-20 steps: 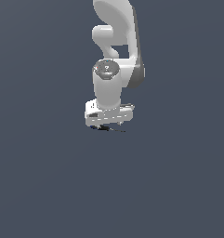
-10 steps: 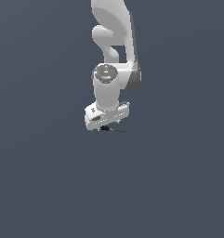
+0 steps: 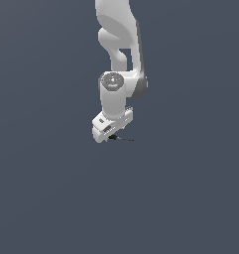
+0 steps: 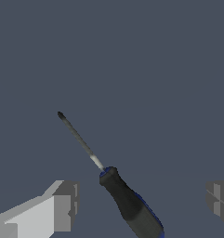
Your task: Pick up the object and move it to a goal position.
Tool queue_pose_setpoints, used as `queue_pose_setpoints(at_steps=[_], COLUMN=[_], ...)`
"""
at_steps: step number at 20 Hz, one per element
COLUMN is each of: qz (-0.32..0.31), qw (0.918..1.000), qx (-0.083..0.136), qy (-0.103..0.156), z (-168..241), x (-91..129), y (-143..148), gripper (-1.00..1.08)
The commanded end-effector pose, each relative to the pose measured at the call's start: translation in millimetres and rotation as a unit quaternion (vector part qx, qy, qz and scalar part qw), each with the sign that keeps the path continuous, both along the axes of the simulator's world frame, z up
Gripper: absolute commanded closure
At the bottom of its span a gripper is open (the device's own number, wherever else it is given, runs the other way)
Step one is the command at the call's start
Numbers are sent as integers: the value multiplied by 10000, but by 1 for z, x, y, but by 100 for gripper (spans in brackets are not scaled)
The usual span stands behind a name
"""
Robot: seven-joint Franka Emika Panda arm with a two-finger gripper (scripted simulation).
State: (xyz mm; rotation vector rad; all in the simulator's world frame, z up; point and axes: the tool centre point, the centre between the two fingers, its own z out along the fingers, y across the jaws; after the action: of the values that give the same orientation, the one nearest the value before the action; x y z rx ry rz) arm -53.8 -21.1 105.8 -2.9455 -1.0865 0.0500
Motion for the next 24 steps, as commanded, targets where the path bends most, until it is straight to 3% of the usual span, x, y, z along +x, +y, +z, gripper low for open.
queue_pose_setpoints(at_steps=[1, 9, 24], qz=[361, 1488, 3093], qw=[9993, 9889, 9509], qx=[7, 34, 87], qy=[-12, -49, -116], z=[-5, -20, -40], x=[-4, -17, -38], y=[-1, -2, 0], gripper=[-92, -92, -92])
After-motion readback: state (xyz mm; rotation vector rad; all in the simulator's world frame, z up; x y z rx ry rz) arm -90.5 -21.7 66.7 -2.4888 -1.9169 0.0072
